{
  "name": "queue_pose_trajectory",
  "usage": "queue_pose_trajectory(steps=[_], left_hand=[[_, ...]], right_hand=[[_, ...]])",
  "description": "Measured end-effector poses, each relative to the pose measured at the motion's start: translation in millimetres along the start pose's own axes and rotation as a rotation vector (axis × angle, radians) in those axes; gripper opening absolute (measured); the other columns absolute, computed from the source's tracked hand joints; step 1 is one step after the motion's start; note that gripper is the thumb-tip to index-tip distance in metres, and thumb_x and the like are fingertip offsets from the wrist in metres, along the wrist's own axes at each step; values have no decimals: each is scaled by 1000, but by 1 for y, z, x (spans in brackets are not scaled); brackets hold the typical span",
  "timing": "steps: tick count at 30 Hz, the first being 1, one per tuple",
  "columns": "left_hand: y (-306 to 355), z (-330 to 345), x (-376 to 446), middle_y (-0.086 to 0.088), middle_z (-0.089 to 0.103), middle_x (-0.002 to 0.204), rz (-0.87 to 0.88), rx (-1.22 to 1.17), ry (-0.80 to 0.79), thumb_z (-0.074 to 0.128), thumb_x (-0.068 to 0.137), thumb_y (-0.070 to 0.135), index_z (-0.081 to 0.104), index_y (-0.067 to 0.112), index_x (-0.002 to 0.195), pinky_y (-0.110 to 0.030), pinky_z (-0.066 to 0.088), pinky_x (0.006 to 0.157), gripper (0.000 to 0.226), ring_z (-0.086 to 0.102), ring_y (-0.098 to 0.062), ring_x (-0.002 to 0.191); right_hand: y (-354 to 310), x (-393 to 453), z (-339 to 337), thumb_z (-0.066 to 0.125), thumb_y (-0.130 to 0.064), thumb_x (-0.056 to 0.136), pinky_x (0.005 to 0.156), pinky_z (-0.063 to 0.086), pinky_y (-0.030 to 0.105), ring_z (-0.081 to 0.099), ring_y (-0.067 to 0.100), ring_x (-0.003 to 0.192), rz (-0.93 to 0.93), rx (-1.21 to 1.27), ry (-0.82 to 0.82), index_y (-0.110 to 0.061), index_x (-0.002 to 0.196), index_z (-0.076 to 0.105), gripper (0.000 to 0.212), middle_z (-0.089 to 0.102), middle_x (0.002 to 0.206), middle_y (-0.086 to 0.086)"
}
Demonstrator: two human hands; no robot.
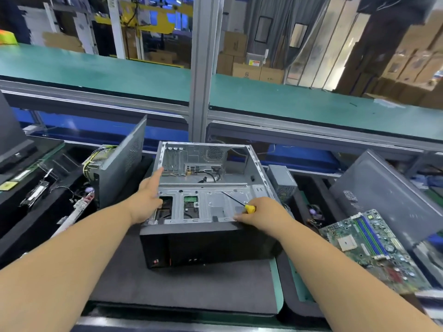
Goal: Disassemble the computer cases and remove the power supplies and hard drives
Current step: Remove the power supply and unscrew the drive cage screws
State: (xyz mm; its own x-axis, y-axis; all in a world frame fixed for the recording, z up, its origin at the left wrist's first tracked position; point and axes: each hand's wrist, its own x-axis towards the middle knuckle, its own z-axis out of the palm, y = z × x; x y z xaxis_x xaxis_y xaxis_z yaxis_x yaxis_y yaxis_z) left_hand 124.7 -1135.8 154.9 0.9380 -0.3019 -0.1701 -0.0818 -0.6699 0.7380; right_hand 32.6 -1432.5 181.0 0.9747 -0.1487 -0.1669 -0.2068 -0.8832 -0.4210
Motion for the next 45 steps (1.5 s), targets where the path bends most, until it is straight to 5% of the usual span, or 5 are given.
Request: queue_pose_trajectory(steps=[4, 16, 21, 34, 45], left_hand=[[-15, -13, 22, -5, -2, 164, 54, -26, -31, 47, 95, -5, -2, 39, 155, -13, 36, 61, 89, 46, -6, 83], [-36, -24, 46, 3, 1, 164, 121, -175, -21, 49, 91, -4, 45, 38, 137, -1, 39, 49, 63, 23, -21, 144], [-14, -28, 46, 6, 23, 156, 339, 11, 28, 60, 85, 11, 57, 36, 121, -32, 30, 112, 44, 15, -16, 146], [22, 7, 59, 6, 55, 109, 175, 219, 61, 70, 87, 31, 70, 37, 99, -33, 52, 87, 13, 60, -17, 93], [22, 23, 67, 9, 58, 92, 145, 57, 144, 77, 81, 28, 72, 37, 75, -19, 44, 68, 13, 58, -9, 82]], right_hand=[[-14, 0, 1, 77, -56, 75, 55, 37, 27, 57, 15, 66, 76, 11, -44, -15, 71, 60, 44, 59, 65, 2], [-70, 7, 0, 59, -5, 83, 51, 41, 27, 55, 21, 67, 321, 298, 59, -19, 110, 54, 31, 63, 96, 7], [-93, 18, 6, 64, -19, 89, 55, 44, 26, 64, 9, 71, 207, 341, 260, -26, 103, 53, 19, 70, 95, -5], [-100, 65, -10, 73, -23, 87, 60, 44, 8, 61, -4, 71, -136, 617, 519, -21, 89, 65, 9, 66, 78, -12], [-102, 86, 1, 57, -45, 91, 73, 54, 53, 64, 28, 80, -294, 556, 413, -23, 82, 49, 25, 63, 82, 8]])
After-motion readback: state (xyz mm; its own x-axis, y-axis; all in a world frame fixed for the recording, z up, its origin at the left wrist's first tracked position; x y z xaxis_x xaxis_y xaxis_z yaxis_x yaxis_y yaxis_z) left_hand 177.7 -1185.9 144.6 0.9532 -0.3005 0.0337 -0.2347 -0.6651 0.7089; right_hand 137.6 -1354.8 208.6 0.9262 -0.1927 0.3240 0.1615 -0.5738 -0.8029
